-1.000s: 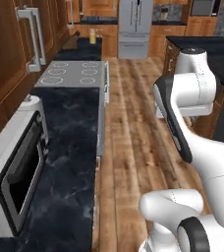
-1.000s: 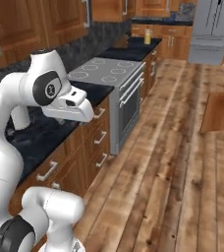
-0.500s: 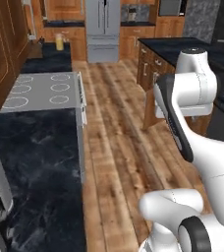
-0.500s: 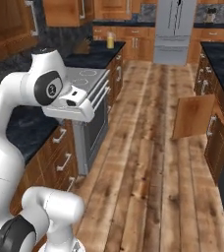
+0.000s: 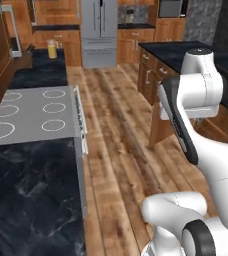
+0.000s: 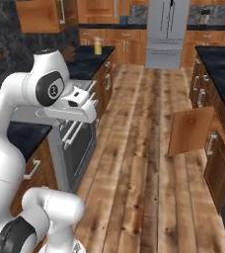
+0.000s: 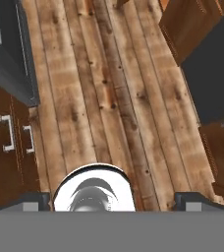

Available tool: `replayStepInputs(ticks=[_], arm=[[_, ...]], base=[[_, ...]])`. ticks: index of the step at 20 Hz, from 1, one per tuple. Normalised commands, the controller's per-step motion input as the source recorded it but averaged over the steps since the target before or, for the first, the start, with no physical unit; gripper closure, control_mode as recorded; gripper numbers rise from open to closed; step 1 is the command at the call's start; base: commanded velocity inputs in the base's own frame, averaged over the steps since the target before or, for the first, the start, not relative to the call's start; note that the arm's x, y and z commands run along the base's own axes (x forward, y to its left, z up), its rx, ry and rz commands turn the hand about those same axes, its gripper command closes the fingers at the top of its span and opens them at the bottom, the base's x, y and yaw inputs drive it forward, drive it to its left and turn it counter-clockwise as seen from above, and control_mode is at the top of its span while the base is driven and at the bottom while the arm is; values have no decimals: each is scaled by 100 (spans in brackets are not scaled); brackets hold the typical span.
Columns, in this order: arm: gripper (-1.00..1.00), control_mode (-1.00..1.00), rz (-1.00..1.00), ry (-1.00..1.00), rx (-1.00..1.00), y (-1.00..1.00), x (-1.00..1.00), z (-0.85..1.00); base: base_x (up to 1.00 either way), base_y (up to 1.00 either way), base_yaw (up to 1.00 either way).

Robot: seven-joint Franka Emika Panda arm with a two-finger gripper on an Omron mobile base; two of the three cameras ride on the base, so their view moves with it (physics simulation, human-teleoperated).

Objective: There is a tray on the dining counter. Grab the cup, mug, and pitcher and place them on the tray. The pitcher may be placed next to the tray if it cannot fit the tray.

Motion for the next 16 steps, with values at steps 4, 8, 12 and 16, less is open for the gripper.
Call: replayStepInputs(ticks=[4,8,12,16], arm=[[-100,100,0,0,0,0,0,0],[-100,100,0,0,0,0,0,0],[-100,100,0,0,0,0,0,0],[-100,100,0,0,0,0,0,0]], base=[[100,6,0],[100,1,0],[100,1,0],[100,2,0]])
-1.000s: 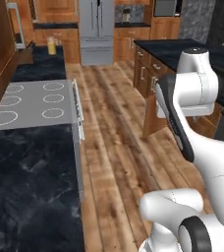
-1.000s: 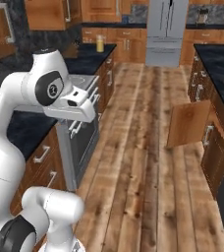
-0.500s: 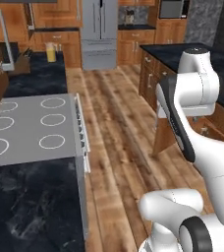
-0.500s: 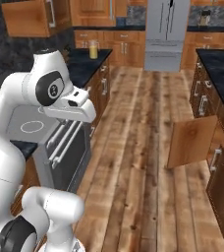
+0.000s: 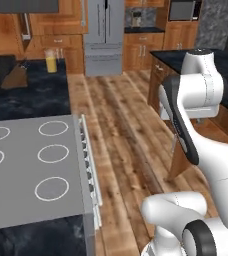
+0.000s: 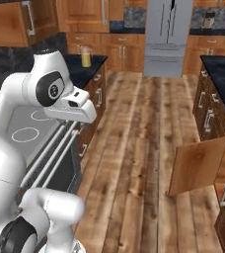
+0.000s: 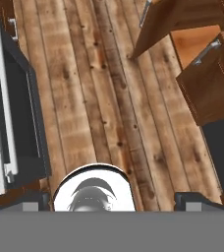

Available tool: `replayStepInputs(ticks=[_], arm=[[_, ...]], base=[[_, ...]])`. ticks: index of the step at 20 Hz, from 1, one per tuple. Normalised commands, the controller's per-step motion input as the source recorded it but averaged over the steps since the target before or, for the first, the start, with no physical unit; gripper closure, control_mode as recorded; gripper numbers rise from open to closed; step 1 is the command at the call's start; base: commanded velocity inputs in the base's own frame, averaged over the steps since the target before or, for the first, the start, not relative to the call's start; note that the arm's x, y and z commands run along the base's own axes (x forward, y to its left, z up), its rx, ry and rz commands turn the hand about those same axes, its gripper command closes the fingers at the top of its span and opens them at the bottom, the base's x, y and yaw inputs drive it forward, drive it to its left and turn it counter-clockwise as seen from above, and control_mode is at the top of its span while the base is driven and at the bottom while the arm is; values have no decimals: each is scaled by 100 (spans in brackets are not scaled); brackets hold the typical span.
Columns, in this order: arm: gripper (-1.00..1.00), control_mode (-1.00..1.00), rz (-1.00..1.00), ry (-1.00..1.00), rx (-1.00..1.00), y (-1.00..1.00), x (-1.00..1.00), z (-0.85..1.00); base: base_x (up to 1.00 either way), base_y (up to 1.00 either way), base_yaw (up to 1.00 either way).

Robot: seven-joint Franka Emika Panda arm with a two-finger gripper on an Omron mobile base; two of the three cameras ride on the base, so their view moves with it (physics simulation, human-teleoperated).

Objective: There is a tray on the dining counter. Grab the cup, mug, and pitcher and place them on the tray. The pitcher may be placed next to the tray if it cannot fit the tray.

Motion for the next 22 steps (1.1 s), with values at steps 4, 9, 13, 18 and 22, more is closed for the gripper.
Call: replayStepInputs(ticks=[4,9,13,18,22], arm=[[-100,100,0,0,0,0,0,0],[-100,100,0,0,0,0,0,0],[-100,100,0,0,0,0,0,0],[-100,100,0,0,0,0,0,0],[-100,100,0,0,0,0,0,0]], base=[[100,6,0],[100,9,0],[100,15,0],[100,17,0],[100,14,0]])
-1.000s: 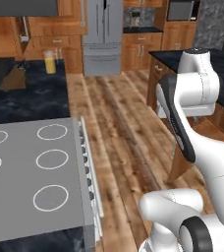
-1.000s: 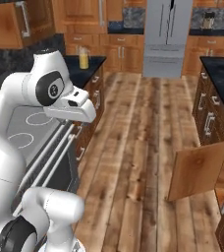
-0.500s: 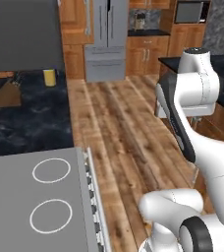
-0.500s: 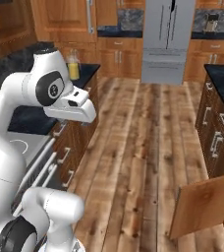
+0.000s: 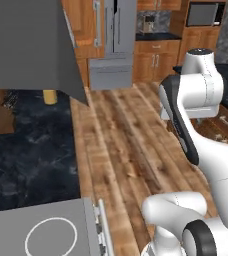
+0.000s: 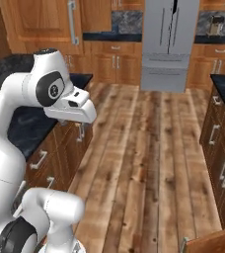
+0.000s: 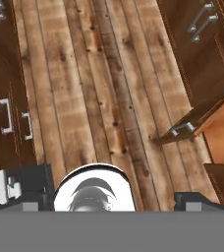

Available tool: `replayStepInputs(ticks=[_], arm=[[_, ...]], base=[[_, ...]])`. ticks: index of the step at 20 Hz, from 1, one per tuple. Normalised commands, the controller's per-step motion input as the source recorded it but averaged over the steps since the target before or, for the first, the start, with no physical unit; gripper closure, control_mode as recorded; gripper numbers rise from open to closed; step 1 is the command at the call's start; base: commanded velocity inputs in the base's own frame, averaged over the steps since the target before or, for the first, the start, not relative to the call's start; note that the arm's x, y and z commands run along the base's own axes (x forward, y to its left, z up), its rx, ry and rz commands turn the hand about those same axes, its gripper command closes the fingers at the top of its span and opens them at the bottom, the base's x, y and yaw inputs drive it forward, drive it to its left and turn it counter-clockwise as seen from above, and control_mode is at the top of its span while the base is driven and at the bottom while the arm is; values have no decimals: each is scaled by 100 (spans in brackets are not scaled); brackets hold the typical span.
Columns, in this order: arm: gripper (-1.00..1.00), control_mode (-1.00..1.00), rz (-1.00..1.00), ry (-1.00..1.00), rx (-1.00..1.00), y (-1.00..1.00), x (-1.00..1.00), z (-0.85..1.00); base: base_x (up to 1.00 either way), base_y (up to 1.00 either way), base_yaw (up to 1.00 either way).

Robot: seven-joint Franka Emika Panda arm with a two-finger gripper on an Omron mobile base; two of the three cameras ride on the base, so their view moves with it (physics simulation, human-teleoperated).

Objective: There is a tray on the dining counter. Grab the cup, mug, and pitcher and place them on the tray. The pitcher may be placed next to the tray if it cannot fit the tray.

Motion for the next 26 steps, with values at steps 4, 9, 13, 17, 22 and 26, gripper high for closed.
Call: replayStepInputs(ticks=[4,9,13,17,22,26], arm=[[-100,100,0,0,0,0,0,0],[-100,100,0,0,0,0,0,0],[-100,100,0,0,0,0,0,0],[-100,100,0,0,0,0,0,0],[-100,100,0,0,0,0,0,0],[-100,100,0,0,0,0,0,0]], base=[[100,23,0],[100,22,0],[100,12,0],[98,5,-3],[75,-3,-10],[66,-15,-5]])
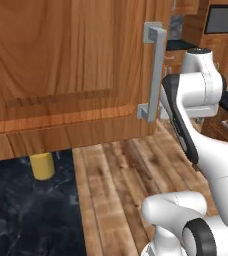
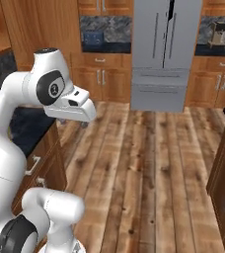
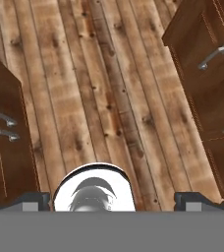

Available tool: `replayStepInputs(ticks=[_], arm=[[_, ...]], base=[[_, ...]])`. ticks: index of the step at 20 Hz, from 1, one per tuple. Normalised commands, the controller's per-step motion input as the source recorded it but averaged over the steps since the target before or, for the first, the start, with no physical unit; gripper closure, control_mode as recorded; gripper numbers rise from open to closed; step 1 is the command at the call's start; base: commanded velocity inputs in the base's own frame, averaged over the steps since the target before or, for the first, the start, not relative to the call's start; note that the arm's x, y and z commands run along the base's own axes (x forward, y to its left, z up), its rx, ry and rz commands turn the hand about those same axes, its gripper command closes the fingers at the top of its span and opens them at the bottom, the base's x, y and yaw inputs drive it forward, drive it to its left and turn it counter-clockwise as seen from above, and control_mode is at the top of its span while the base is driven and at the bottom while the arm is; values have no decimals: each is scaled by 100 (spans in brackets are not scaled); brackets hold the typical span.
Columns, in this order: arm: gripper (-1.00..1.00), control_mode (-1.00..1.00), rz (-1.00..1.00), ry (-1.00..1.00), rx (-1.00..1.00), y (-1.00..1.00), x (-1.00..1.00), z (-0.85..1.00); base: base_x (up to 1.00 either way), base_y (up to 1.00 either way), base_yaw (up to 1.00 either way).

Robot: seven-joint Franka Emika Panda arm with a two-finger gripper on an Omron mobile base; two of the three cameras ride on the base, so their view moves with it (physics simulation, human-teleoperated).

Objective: There is a tray on the dining counter. Grab the cup, mug, and pitcher and place them on the tray. The pitcher may be placed next to the tray if it cannot fit the tray.

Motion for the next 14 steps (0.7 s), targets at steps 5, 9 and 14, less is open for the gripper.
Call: replayStepInputs(ticks=[5,9,14], arm=[[-100,100,0,0,0,0,0,0],[-100,100,0,0,0,0,0,0],[-100,100,0,0,0,0,0,0]], base=[[75,-17,-1],[71,-30,0],[61,-23,0]])
